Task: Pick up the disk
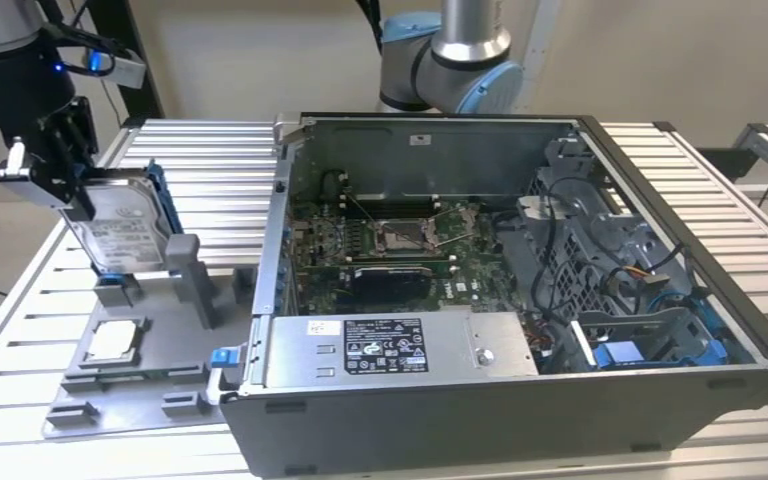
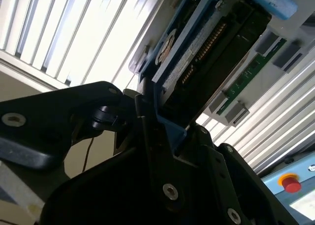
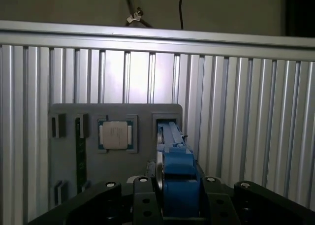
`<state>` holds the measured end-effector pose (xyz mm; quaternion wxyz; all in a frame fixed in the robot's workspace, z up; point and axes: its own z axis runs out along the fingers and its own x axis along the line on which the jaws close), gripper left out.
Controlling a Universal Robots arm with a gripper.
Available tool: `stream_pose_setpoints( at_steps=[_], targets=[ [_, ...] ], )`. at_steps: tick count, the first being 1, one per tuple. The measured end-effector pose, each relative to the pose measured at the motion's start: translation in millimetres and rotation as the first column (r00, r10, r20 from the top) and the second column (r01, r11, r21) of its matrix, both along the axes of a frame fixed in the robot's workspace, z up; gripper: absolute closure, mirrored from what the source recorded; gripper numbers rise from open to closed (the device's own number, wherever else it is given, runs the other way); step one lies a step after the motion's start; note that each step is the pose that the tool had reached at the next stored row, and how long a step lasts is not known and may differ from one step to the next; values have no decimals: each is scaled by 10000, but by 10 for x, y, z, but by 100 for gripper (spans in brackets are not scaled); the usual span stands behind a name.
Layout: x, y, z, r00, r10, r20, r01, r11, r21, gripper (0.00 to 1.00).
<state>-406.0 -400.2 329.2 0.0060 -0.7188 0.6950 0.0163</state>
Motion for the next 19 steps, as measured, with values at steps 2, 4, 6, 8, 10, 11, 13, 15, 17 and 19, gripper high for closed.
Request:
stream_pose_setpoints(
  at_steps=[2, 4, 6, 8, 10, 11, 13, 15, 17, 19],
  targets=[
    [0, 0, 14, 10000, -1, -2, 1, 10000, 0, 100],
    [0, 0, 34, 10000, -1, -2, 1, 10000, 0, 100],
    [0, 0, 57, 10000, -1, -3, 1, 10000, 0, 100],
    [0, 0, 82, 10000, 0, -2, 0, 10000, 0, 100],
    [0, 0, 106, 10000, -1, -2, 1, 10000, 1, 100],
    [0, 0, 122, 10000, 0, -2, 0, 10000, 0, 100],
    [0, 0, 157, 10000, 0, -2, 0, 10000, 1, 100],
    [0, 0, 197, 10000, -1, -4, 1, 10000, -1, 100],
    [0, 0, 244, 10000, -1, -9, 1, 10000, -1, 100],
    [0, 0, 321, 10000, -11, -20, 11, 10000, -2, 100]
  ],
)
